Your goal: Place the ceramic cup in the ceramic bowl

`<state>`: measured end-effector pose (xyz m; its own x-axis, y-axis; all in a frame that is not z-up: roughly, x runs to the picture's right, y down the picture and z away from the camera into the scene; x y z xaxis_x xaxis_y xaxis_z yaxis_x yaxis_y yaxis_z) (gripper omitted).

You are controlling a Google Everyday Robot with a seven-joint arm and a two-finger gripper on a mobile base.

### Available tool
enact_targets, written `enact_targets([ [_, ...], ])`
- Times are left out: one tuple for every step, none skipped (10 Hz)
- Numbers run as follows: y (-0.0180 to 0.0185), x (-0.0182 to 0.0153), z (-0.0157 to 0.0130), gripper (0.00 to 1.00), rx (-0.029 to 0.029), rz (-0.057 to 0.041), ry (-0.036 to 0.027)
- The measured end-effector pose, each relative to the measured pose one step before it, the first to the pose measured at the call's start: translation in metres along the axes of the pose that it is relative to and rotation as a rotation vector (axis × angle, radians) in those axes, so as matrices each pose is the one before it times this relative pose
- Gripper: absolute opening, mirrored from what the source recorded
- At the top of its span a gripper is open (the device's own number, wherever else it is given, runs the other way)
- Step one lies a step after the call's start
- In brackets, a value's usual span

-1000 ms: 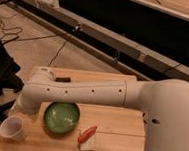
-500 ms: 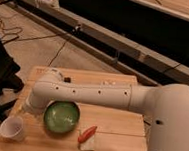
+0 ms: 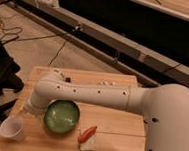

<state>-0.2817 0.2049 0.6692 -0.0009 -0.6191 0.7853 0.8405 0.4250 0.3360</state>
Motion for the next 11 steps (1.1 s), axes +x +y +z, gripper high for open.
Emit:
enact_targets([
  [0.0007, -0.00172, 0.00688, 0.65, -0.00036, -0.0014, -0.01923],
  [-0.00028, -0.00209, 0.00615, 0.65, -0.0008, -0.00277, -0.01611],
  [-0.00037, -0.0029, 0.0104, 0.65, -0.00172, -0.00319, -0.0269],
  [-0.00037, -0.00243, 0.00964, 0.65, -0.00412, -0.00381, -0.02477],
  [0.00013, -0.00116, 0.00567, 0.65, -0.00321, -0.00177, -0.01415],
  [-0.00054, -0.00168, 0.01114, 0.65, -0.00621, -0.00372, -0.02697],
  [0.00045, 0.00063, 0.00899, 0.65, -0.00471, -0.0007, -0.02048],
  [0.00101, 0.00227, 0.0073, 0.62, -0.00087, 0.00322, -0.01636],
  [0.00149, 0.00283, 0.00645, 0.53, -0.00155, 0.00286, -0.01164],
  [0.00041, 0.00224, 0.00297, 0.46, 0.00043, 0.00204, -0.00384],
  [0.00022, 0.00325, 0.00248, 0.34, 0.00014, 0.00072, -0.00204],
])
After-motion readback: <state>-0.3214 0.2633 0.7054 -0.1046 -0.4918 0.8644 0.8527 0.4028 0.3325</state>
